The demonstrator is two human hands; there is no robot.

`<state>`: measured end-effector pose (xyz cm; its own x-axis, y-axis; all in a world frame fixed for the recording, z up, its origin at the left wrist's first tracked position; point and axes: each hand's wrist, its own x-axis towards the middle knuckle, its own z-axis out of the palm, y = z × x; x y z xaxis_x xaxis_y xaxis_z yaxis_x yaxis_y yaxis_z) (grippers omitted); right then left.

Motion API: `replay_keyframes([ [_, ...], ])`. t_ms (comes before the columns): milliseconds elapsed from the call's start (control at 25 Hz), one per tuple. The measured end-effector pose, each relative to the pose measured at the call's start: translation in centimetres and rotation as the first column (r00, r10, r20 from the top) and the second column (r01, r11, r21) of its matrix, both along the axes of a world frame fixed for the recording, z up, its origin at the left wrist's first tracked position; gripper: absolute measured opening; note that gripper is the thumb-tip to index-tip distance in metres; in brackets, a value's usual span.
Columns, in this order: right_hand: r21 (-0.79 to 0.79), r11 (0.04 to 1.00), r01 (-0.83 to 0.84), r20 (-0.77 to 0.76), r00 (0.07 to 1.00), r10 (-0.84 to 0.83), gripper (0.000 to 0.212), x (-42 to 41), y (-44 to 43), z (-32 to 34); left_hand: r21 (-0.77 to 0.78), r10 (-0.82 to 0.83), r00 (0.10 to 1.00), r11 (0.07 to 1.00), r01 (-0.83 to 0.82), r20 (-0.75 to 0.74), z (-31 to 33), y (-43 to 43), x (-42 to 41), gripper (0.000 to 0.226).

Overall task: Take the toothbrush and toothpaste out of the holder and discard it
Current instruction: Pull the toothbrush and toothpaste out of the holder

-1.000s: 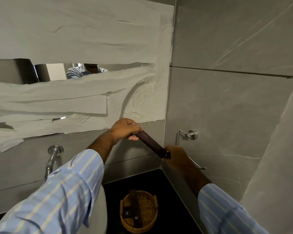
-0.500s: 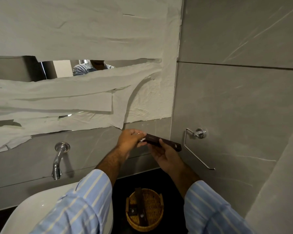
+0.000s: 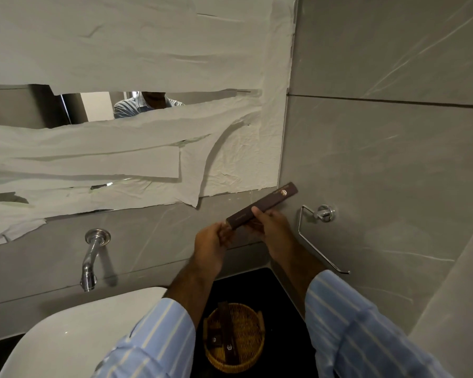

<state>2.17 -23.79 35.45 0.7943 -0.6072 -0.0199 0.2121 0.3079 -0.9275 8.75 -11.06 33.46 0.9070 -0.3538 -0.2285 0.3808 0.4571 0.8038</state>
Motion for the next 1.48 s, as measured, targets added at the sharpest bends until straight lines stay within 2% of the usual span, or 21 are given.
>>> replay_keyframes([
  [80,-0.210,0.977,0.029,-0.111,0.992,-0.054,0.009,-0.1,-0.5,1.2,-0.125,-0.040,0.988,0.992,0.021,-0.148,-0.1,-0.6,-0.5,0.019],
  [160,-0.331,0.944,0.009,-0.170,0.983,-0.069,0.018,-0.1,-0.9,2.1,-0.219,-0.064,0.973,0.976,0.014,-0.223,-0.5,-1.0,-1.0,0.016],
  [240,-0.382,0.924,-0.013,-0.190,0.980,-0.065,0.021,-0.1,-1.0,2.6,-0.265,-0.116,0.981,0.961,0.073,-0.153,-1.7,-1.0,-1.5,0.009],
  [320,-0.390,0.921,-0.019,-0.196,0.979,-0.062,0.021,0.0,-1.0,2.6,-0.207,-0.183,0.983,0.961,0.185,0.031,-3.2,-0.7,-1.6,0.011],
  [400,-0.384,0.923,-0.006,-0.212,0.974,-0.082,0.029,0.2,-1.0,2.4,-0.120,-0.200,0.974,0.970,0.212,0.102,-3.8,-0.9,-1.4,0.014],
  [480,-0.369,0.929,0.019,-0.211,0.972,-0.104,0.034,0.3,-1.1,2.4,-0.080,-0.153,0.988,0.985,0.151,-0.027,-3.9,-1.6,-0.7,0.017],
  [560,-0.366,0.931,0.007,-0.186,0.979,-0.081,0.034,0.3,-1.4,2.5,-0.178,-0.165,0.973,0.975,0.136,-0.160,-4.0,-1.8,-0.2,0.028],
  [640,-0.396,0.917,-0.042,-0.191,0.981,-0.037,0.035,0.3,-1.3,2.8,-0.213,-0.189,0.969,0.965,0.153,-0.161,-4.4,-1.9,0.0,0.033],
  [920,-0.416,0.907,-0.068,-0.215,0.976,-0.025,0.039,0.7,-1.0,3.0,-0.308,-0.206,0.973,0.937,0.166,-0.103,-4.6,-1.4,0.0,0.015],
  [1120,-0.378,0.924,-0.055,-0.224,0.974,-0.034,0.039,0.8,-1.1,2.8,-0.189,-0.204,0.978,0.963,0.194,-0.034,-4.2,-1.1,-0.4,0.019],
  [1160,-0.374,0.926,-0.048,-0.224,0.974,-0.040,0.038,0.8,-1.1,2.7,-0.115,-0.202,0.979,0.973,0.201,-0.003,-4.0,-1.0,-0.6,0.018],
  [1240,-0.377,0.925,-0.043,-0.235,0.971,-0.051,0.038,0.7,-1.3,2.5,0.177,-0.180,0.976,0.972,0.157,0.123,-3.5,-1.0,-1.0,0.018],
  [1320,-0.363,0.930,-0.058,-0.255,0.966,-0.039,0.036,0.6,-1.5,2.2,0.410,-0.194,0.942,0.910,0.067,0.275,-3.0,-1.2,-1.0,0.022],
  [1480,-0.347,0.935,-0.068,-0.238,0.971,-0.017,0.012,0.1,-1.9,1.9,0.461,-0.252,0.930,0.881,0.105,0.269,-1.2,-1.0,-0.7,0.028],
])
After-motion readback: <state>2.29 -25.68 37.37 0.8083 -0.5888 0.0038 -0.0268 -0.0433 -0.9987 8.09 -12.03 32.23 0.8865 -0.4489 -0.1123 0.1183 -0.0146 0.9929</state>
